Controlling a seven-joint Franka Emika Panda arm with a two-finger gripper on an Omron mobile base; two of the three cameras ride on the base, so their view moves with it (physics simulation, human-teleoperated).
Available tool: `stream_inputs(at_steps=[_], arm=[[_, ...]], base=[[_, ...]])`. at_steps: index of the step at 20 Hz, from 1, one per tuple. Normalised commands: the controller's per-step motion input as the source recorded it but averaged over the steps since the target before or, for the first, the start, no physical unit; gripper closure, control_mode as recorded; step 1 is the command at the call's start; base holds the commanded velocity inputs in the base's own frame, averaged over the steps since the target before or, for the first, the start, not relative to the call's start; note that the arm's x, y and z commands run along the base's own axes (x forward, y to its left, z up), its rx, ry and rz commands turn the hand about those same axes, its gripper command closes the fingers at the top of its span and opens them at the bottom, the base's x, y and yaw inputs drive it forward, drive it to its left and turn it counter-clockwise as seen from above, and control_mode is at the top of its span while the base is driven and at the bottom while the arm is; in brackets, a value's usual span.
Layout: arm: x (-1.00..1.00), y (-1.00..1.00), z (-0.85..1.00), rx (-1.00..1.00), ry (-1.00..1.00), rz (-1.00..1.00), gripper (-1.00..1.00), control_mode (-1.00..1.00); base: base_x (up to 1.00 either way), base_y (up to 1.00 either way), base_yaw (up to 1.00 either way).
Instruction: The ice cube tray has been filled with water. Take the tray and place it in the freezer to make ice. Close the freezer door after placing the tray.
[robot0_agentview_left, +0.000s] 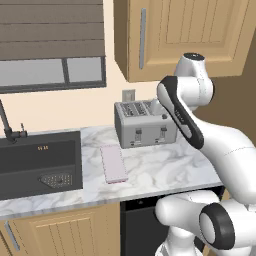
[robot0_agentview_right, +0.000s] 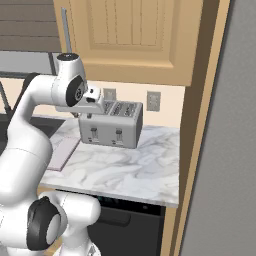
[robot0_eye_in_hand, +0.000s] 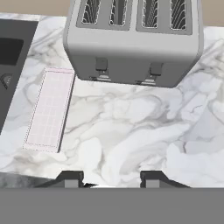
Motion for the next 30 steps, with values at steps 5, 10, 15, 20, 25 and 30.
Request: stream_inputs(at_steps=[5,10,15,20,25,30], arm=[[0.0,0.11,-0.17,0.0,0.0,0.0,-1.0,-1.0],[-0.06,0.26,-0.38,0.0,0.0,0.0,-1.0,-1.0],[0.0,0.23,-0.35,0.0,0.0,0.0,-1.0,-1.0],[0.0,0.25,-0.33,0.0,0.0,0.0,-1.0,-1.0],[0.0,0.2,-0.25,0.0,0.0,0.0,-1.0,-1.0],[-0.03,0.23,-0.27,0.0,0.0,0.0,-1.0,-1.0]], base=[[0.0,0.0,0.0],[0.0,0.0,0.0],[0.0,0.0,0.0],[0.0,0.0,0.0],[0.0,0.0,0.0],[0.0,0.0,0.0]])
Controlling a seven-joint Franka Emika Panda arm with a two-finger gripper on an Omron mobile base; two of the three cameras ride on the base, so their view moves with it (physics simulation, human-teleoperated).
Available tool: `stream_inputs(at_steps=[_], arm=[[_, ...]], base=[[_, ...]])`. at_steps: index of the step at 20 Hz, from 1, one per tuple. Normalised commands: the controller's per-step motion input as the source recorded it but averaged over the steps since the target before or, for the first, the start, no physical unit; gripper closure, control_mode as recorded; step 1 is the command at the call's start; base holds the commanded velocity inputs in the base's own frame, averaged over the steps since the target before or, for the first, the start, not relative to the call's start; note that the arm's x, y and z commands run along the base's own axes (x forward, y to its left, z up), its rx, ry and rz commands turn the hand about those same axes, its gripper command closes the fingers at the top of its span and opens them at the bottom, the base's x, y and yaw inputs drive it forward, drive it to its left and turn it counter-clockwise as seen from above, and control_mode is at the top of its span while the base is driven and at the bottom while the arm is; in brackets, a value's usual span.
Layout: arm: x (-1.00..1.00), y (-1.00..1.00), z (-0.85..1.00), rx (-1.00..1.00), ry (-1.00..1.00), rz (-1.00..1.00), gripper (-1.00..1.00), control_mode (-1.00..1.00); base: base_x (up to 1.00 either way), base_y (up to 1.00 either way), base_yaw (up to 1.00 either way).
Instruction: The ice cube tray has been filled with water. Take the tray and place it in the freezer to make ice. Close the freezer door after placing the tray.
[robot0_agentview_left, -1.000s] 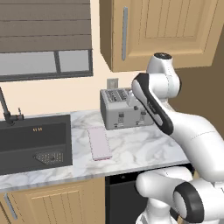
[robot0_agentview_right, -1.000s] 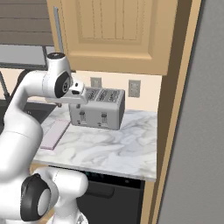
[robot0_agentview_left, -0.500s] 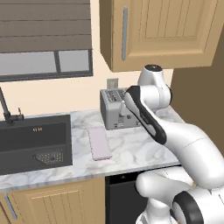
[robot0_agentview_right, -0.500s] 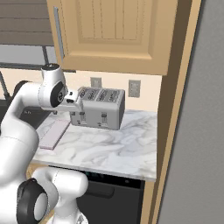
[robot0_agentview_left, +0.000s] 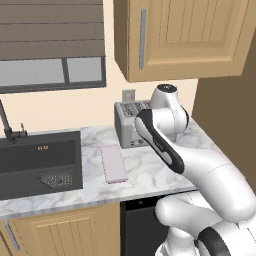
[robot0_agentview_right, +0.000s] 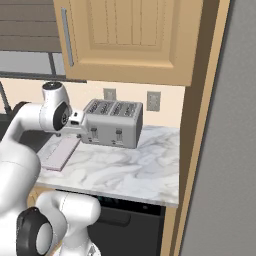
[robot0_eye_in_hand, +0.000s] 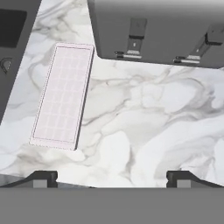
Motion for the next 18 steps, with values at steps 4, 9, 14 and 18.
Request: stream_inputs(at_steps=[4,9,14,18], arm=[[-0.13,0.25,-0.24,0.0,-0.03,0.0,-1.0,-1.0],[-0.1,0.19,-0.15,0.0,-0.03,-0.07,-1.0,-1.0],[-0.07,0.08,-0.1,0.0,-0.01,-0.08,-1.0,-1.0],[-0.05,0.02,-0.15,0.0,-0.01,-0.07,-1.0,-1.0]], base=[[0.0,0.0,0.0],[0.0,0.0,0.0],[0.0,0.0,0.0],[0.0,0.0,0.0]])
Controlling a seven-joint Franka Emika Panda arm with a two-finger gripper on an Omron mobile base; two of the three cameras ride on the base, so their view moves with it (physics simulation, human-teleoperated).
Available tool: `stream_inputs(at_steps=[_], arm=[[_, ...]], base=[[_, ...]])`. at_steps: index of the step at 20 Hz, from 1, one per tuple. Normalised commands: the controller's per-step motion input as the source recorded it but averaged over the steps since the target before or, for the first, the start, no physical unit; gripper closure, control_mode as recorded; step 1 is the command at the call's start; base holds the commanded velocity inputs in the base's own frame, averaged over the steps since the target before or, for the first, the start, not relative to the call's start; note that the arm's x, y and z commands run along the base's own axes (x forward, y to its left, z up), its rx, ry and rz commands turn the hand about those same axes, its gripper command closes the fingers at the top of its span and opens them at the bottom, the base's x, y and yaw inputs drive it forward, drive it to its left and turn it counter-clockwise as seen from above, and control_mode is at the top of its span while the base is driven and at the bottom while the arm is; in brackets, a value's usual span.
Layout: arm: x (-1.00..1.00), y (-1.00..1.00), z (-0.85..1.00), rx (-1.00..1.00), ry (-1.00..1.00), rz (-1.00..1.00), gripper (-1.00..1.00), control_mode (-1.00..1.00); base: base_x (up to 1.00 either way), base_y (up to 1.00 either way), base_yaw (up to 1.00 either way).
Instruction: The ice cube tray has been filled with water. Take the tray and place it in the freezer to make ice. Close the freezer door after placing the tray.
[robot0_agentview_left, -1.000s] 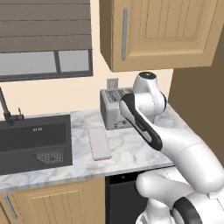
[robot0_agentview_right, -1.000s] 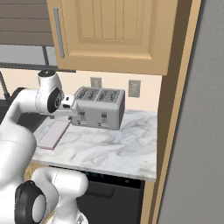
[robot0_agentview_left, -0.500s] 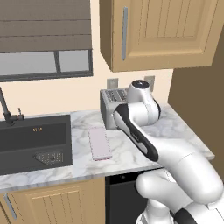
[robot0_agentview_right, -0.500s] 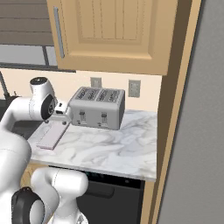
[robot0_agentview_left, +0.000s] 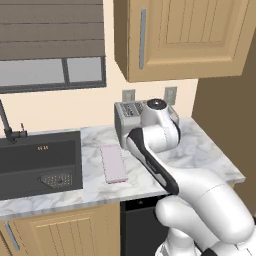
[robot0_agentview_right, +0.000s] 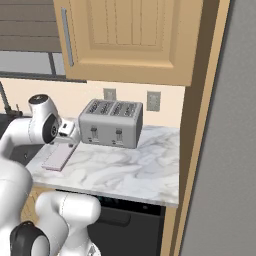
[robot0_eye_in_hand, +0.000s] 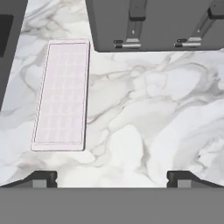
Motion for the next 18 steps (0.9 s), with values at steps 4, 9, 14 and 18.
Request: stream_inputs(at_steps=[4,9,14,18], arm=[[-0.16,0.07,-0.26,0.0,-0.06,-0.14,-1.0,-1.0],[-0.28,0.04,-0.3,0.0,-0.05,-0.13,-1.0,-1.0],[-0.18,0.16,-0.31,0.05,-0.04,-0.08,-1.0,-1.0],[-0.11,0.01,-0.11,0.2,-0.03,0.0,-1.0,-1.0]], base=[[0.0,0.0,0.0],[0.0,0.0,0.0],[0.0,0.0,0.0],[0.0,0.0,0.0]])
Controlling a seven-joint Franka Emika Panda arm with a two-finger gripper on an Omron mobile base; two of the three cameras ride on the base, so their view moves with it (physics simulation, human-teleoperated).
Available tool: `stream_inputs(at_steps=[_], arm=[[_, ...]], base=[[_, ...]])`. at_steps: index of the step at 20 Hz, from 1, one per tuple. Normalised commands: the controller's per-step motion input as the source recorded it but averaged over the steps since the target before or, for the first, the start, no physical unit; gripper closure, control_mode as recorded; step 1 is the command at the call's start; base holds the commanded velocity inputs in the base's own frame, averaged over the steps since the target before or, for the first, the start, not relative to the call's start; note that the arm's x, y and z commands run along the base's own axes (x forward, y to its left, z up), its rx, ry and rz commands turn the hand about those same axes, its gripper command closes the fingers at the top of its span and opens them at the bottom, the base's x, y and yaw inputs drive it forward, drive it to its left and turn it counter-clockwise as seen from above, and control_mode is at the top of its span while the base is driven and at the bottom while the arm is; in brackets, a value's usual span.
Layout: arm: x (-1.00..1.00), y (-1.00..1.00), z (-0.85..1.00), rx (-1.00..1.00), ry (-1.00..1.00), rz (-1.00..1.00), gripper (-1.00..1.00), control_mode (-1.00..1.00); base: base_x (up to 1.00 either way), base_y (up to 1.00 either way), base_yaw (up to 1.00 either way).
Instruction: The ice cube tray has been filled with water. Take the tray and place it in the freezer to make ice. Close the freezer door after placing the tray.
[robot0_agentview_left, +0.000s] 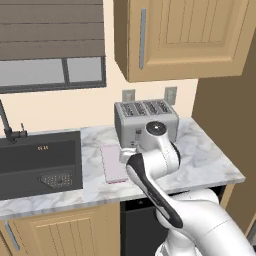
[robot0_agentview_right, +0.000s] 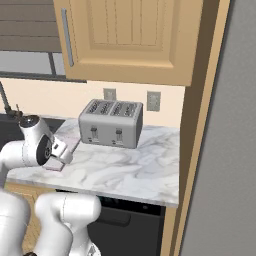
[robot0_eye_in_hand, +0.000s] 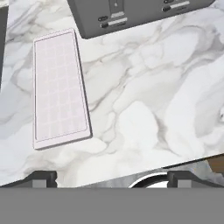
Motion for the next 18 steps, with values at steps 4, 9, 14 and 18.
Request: stream_inputs(at_steps=[4,9,14,18], arm=[[-0.12,0.01,0.0,0.22,0.0,0.0,-1.0,-1.0],[0.0,0.0,0.0,0.27,0.0,0.0,-1.0,-1.0],[0.0,0.0,0.0,0.19,0.02,0.0,-1.0,-1.0],[0.11,0.04,0.0,0.03,0.03,-0.03,-1.0,-1.0]], base=[[0.0,0.0,0.0],[0.0,0.0,0.0],[0.0,0.0,0.0],[0.0,0.0,0.0]])
